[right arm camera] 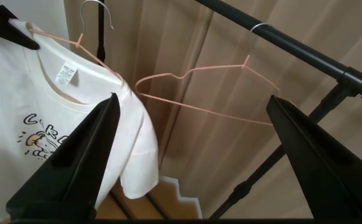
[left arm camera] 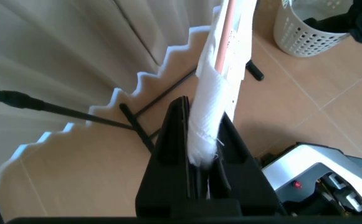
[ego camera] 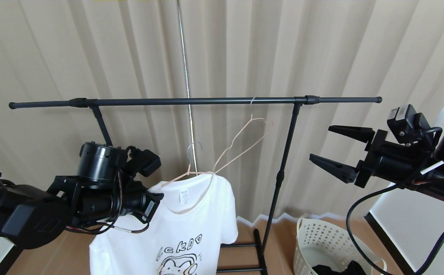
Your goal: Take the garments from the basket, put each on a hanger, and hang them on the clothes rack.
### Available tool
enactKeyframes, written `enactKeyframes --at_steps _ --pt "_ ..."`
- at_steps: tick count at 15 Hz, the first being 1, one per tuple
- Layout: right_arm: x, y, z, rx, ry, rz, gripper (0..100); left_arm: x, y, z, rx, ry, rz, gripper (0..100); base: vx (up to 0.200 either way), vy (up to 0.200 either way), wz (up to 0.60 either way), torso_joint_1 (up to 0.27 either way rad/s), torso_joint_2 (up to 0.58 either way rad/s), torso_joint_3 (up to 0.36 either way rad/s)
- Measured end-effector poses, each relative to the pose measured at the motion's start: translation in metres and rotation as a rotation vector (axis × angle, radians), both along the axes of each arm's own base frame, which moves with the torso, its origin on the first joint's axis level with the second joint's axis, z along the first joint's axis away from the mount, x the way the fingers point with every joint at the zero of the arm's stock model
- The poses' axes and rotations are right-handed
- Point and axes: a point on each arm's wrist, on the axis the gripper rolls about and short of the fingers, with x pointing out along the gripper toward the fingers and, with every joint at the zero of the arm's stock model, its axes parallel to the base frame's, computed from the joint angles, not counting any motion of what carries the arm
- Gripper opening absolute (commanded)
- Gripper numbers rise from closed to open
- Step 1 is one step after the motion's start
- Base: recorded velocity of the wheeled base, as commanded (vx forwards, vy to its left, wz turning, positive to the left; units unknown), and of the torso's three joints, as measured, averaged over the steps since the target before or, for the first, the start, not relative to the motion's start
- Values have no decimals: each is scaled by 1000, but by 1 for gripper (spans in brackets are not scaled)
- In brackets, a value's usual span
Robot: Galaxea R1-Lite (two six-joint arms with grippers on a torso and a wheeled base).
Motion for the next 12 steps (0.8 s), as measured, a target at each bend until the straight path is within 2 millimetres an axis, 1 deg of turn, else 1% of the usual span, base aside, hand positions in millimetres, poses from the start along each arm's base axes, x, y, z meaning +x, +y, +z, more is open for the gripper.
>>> enactKeyframes --at_steps 3,5,8,12 --pt "0 0 0 0 0 0 100 4 1 -11 21 33 18 0 0 0 0 0 0 0" --pt "0 0 0 0 0 0 100 10 3 -14 39 29 54 0 0 0 0 0 0 0" --pt "0 0 0 0 1 0 100 23 3 -11 0 -30 96 0 0 0 0 0 0 0" --pt "0 0 -1 -1 2 0 100 49 -2 1 -126 -180 156 0 0 0 0 0 0 0"
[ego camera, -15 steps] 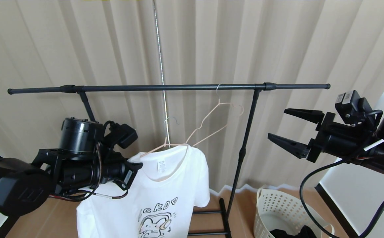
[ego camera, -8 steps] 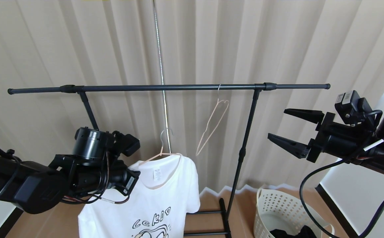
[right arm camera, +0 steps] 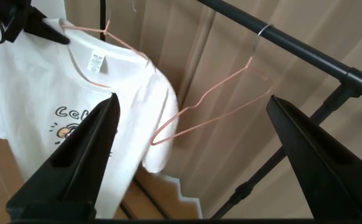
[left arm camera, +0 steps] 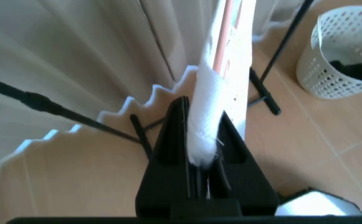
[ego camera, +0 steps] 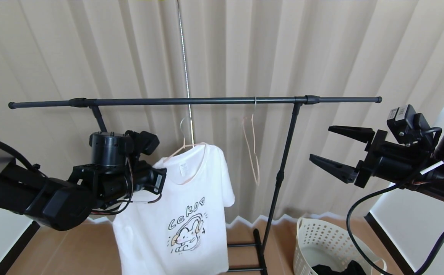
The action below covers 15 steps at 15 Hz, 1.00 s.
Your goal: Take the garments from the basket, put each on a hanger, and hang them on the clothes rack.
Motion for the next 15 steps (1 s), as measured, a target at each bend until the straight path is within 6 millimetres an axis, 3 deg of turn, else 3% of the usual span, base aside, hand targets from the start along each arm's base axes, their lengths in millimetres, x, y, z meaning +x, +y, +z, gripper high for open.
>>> enactKeyframes --at_steps 8,15 --pt "1 0 -1 -1 0 0 100 51 -10 15 -34 -122 36 0 0 0 0 0 0 0" --pt "3 0 -3 -3 6 1 100 115 -6 13 -100 -214 108 0 0 0 0 0 0 0"
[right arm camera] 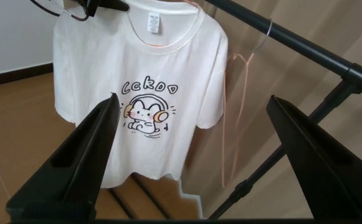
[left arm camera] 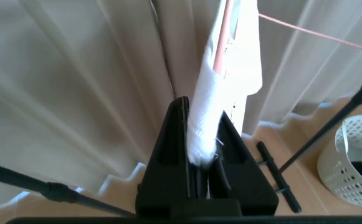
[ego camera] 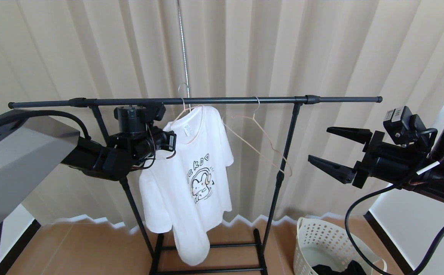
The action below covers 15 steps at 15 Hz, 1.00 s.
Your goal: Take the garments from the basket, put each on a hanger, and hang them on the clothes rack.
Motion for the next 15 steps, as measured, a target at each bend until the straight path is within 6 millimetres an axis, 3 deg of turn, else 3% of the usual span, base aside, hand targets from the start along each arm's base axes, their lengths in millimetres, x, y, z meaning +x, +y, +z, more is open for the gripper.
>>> enactKeyframes --at_steps 4,9,10,15 --pt "0 0 0 0 0 0 100 14 2 -16 1 16 21 0 0 0 0 0 0 0" --pt "0 0 0 0 1 0 100 18 2 -30 10 42 25 0 0 0 0 0 0 0" --pt "0 0 0 0 1 0 100 18 2 -31 10 43 25 100 0 0 0 0 0 0" --pt "0 0 0 0 2 0 100 16 3 -30 9 46 26 100 0 0 0 0 0 0"
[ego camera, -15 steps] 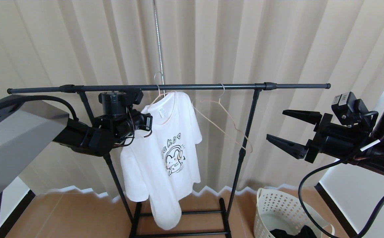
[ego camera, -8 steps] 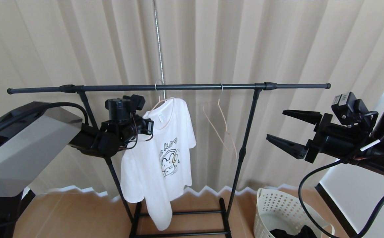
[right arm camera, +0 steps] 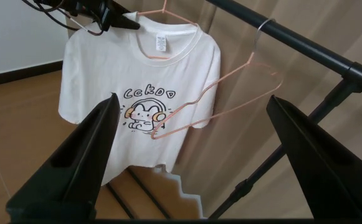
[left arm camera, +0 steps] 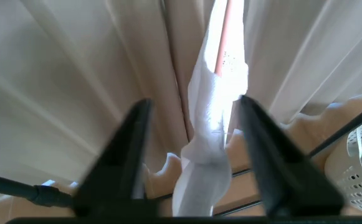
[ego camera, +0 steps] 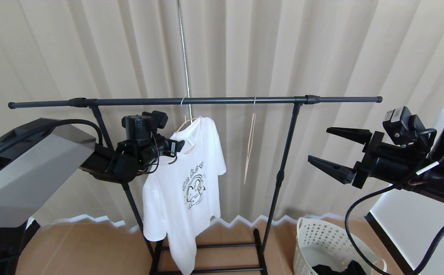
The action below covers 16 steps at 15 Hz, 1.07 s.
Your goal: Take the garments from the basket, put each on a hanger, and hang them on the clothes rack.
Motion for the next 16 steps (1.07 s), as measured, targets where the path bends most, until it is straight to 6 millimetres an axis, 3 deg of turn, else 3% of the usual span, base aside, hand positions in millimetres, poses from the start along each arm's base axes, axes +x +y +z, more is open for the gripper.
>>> enactKeyframes --at_steps 4,8,12,16 --pt "1 0 5 10 -10 0 100 -22 5 7 6 31 -8 100 0 0 0 0 0 0" --pt "0 0 15 60 0 -65 100 -73 13 32 -22 -34 -64 100 0 0 0 0 0 0" --pt "-6 17 31 131 -9 -169 100 -152 30 59 -51 -159 -110 100 0 0 0 0 0 0" --pt "-25 21 35 109 -45 -304 100 -226 48 59 -50 -153 -111 100 0 0 0 0 0 0"
